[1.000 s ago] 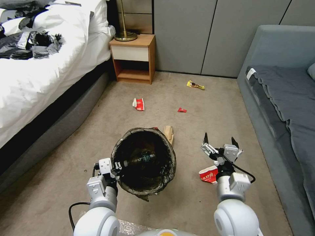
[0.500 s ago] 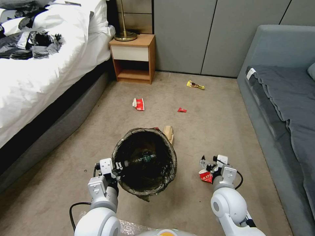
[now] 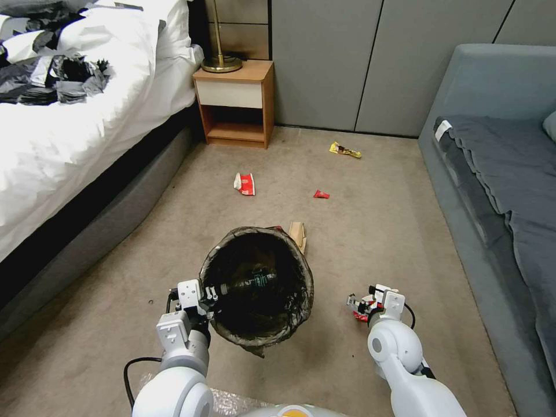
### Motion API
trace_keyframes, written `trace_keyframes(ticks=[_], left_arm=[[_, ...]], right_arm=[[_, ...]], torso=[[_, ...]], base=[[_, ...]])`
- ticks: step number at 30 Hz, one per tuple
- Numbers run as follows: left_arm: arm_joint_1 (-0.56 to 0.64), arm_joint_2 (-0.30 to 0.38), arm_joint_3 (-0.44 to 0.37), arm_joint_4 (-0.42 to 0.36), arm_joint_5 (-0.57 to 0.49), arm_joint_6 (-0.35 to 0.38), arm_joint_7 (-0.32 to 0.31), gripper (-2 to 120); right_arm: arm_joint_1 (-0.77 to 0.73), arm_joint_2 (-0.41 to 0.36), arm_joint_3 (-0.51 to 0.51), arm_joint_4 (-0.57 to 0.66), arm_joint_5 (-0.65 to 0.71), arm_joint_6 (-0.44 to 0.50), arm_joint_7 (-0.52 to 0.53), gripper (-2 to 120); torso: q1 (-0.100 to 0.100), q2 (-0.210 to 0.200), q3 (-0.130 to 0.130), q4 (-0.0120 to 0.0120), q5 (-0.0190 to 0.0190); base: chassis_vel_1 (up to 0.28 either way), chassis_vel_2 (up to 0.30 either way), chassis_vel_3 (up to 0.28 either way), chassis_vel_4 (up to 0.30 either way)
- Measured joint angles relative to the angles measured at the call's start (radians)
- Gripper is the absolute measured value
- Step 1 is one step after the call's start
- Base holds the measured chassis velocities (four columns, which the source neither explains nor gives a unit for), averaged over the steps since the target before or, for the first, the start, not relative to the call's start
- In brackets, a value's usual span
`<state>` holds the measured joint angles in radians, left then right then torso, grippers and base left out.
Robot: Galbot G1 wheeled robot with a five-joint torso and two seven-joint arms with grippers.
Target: Pick up the trash bin, then pick up the garbage from the floor and place it into the trash bin.
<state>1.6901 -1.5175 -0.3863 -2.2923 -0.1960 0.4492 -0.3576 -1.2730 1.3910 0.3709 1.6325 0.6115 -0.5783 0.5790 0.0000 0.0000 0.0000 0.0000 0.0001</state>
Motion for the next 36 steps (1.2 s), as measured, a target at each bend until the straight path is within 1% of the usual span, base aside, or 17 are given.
trace_keyframes(ticks=[2, 7, 11, 15, 20, 23, 24, 27, 28, 30, 32, 33, 34, 36], left_arm=[[-0.002, -0.001, 0.001, 0.000, 0.001, 0.000, 0.000, 0], [-0.002, -0.002, 0.001, 0.003, 0.001, 0.001, 0.000, 0], [-0.002, -0.001, 0.000, 0.006, 0.001, 0.001, 0.000, 0], [-0.003, -0.001, 0.000, 0.008, 0.001, 0.001, 0.000, 0], [-0.003, -0.003, 0.000, 0.010, 0.002, 0.001, 0.001, 0], [-0.002, -0.002, -0.001, 0.010, 0.002, 0.001, 0.001, 0], [-0.002, -0.002, -0.001, 0.010, 0.002, 0.001, 0.001, 0], [-0.001, -0.001, -0.004, 0.010, 0.002, 0.001, 0.001, 0], [-0.001, -0.001, -0.004, 0.010, 0.002, 0.001, 0.001, 0], [-0.001, -0.001, -0.004, 0.010, 0.002, 0.001, 0.001, 0], [-0.001, -0.001, -0.004, 0.010, 0.002, 0.001, 0.001, 0], [-0.001, -0.001, -0.003, 0.010, 0.002, 0.001, 0.001, 0], [-0.002, -0.002, -0.003, 0.010, 0.002, 0.001, 0.001, 0], [-0.002, -0.002, -0.003, 0.010, 0.002, 0.001, 0.001, 0]], right_arm=[[0.021, 0.000, 0.007, -0.036, -0.001, 0.008, -0.012, 100], [0.044, 0.000, 0.019, -0.069, -0.003, 0.019, -0.025, 100], [0.068, -0.007, 0.027, -0.105, -0.016, 0.048, -0.068, 100], [0.074, -0.007, 0.031, -0.108, -0.022, 0.048, -0.084, 100], [0.098, -0.002, 0.033, -0.150, -0.033, 0.046, -0.087, 100], [0.117, 0.001, 0.038, -0.199, -0.048, 0.067, -0.092, 89], [0.117, 0.001, 0.038, -0.199, -0.048, 0.067, -0.092, 89], [0.124, 0.001, 0.041, -0.228, -0.060, 0.088, -0.099, 77], [0.124, 0.001, 0.041, -0.228, -0.060, 0.088, -0.099, 77], [0.127, 0.001, 0.046, -0.242, -0.064, 0.099, -0.104, 67], [0.127, 0.001, 0.046, -0.243, -0.065, 0.100, -0.105, 65], [0.127, 0.001, 0.048, -0.247, -0.068, 0.106, -0.110, 55], [0.127, -0.001, 0.051, -0.251, -0.071, 0.113, -0.114, 50], [0.127, -0.001, 0.051, -0.252, -0.071, 0.113, -0.114, 50]], torso=[[0.000, 0.000, 0.000, 0.0000, 0.0000], [0.000, 0.000, 0.000, 0.0000, -0.0001], [0.000, 0.000, 0.000, 0.0001, 0.0000], [0.000, 0.000, 0.000, 0.0000, -0.0001], [0.000, 0.000, 0.000, 0.0000, 0.0000], [0.000, 0.000, 0.000, 0.0000, 0.0000], [0.000, 0.000, 0.000, 0.0000, 0.0000], [0.000, 0.000, 0.000, 0.0001, 0.0000], [0.000, 0.000, 0.000, 0.0001, 0.0000], [0.000, 0.000, 0.000, 0.0000, -0.0001], [0.000, 0.000, 0.000, 0.0000, -0.0002], [0.000, 0.000, 0.000, 0.0001, -0.0001], [0.000, 0.000, 0.000, 0.0000, -0.0001], [0.000, 0.000, 0.000, 0.0000, -0.0001]], base=[[0.000, 0.000, 0.000, 0.000], [0.000, 0.000, 0.000, 0.000], [0.000, 0.000, 0.000, 0.000], [0.000, 0.000, 0.000, 0.000], [0.000, 0.000, 0.000, 0.000], [0.000, 0.000, 0.000, 0.000], [0.000, 0.000, 0.000, 0.000], [0.000, 0.000, 0.000, 0.000], [0.000, 0.000, 0.000, 0.000], [0.000, 0.000, 0.000, 0.000], [0.000, 0.000, 0.000, 0.000], [0.000, 0.000, 0.000, 0.000], [0.000, 0.000, 0.000, 0.000], [0.000, 0.000, 0.000, 0.000]])
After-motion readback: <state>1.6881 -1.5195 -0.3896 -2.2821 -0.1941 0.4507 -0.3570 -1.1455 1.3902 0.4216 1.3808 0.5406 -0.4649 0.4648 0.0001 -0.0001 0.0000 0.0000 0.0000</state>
